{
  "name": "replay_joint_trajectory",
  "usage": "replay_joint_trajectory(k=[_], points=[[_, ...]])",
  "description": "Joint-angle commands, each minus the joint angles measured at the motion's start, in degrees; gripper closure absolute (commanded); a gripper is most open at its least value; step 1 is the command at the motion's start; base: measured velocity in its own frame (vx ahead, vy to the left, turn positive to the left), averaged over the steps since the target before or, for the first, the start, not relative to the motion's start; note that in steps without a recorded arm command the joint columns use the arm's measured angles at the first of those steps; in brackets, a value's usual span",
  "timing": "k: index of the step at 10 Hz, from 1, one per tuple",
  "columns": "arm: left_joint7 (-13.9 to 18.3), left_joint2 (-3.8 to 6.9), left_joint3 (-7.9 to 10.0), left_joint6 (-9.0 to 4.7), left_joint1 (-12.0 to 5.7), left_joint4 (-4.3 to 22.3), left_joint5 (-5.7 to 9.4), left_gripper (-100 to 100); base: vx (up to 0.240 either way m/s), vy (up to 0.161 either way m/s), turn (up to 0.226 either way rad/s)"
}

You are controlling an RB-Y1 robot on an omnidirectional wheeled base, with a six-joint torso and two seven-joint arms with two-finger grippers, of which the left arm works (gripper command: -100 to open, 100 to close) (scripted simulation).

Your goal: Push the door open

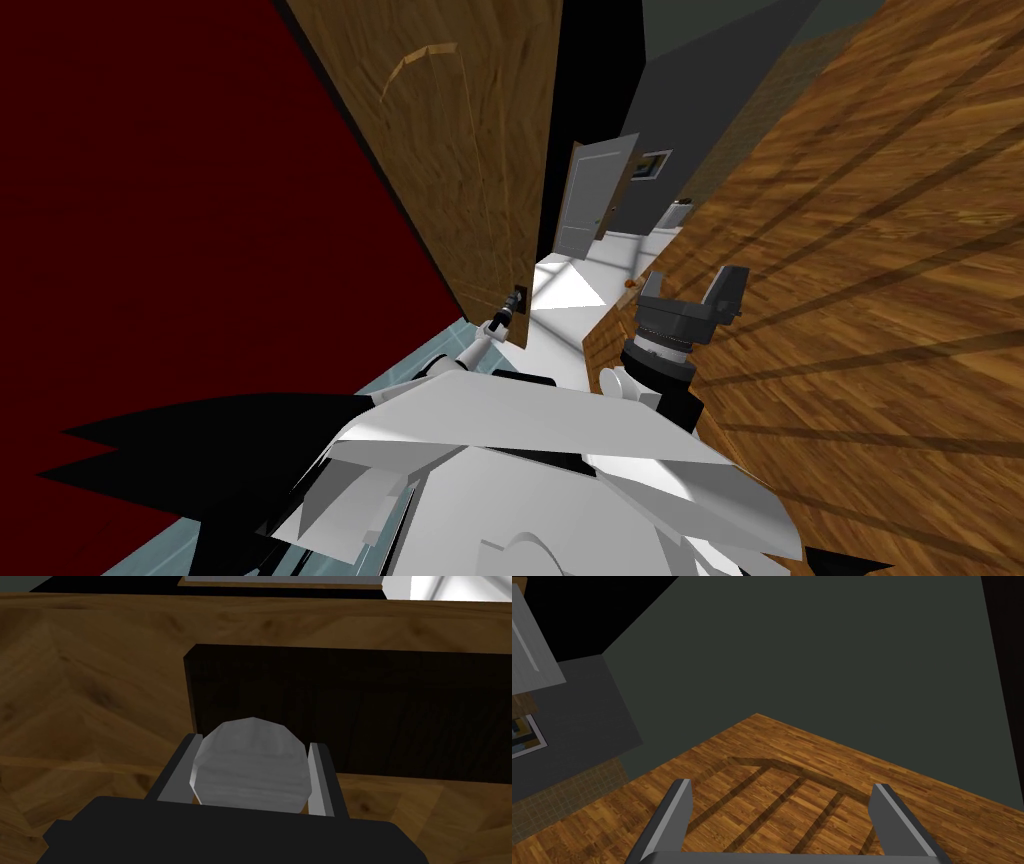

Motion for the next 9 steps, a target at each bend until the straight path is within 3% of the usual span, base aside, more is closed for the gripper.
replay_joint_trajectory(k=[1,4,9], points=[[0.0,-0.01,-0.06,0.09,0.18,0.1,-0.02,100,-0.028,0.013,-0.005],[0.0,-0.01,-0.06,0.09,0.18,0.1,-0.02,100,-0.01,0.004,0.002],[-5.6,1.6,0.62,-0.21,0.15,0.5,5.2,100,0.162,-0.027,0.088]])
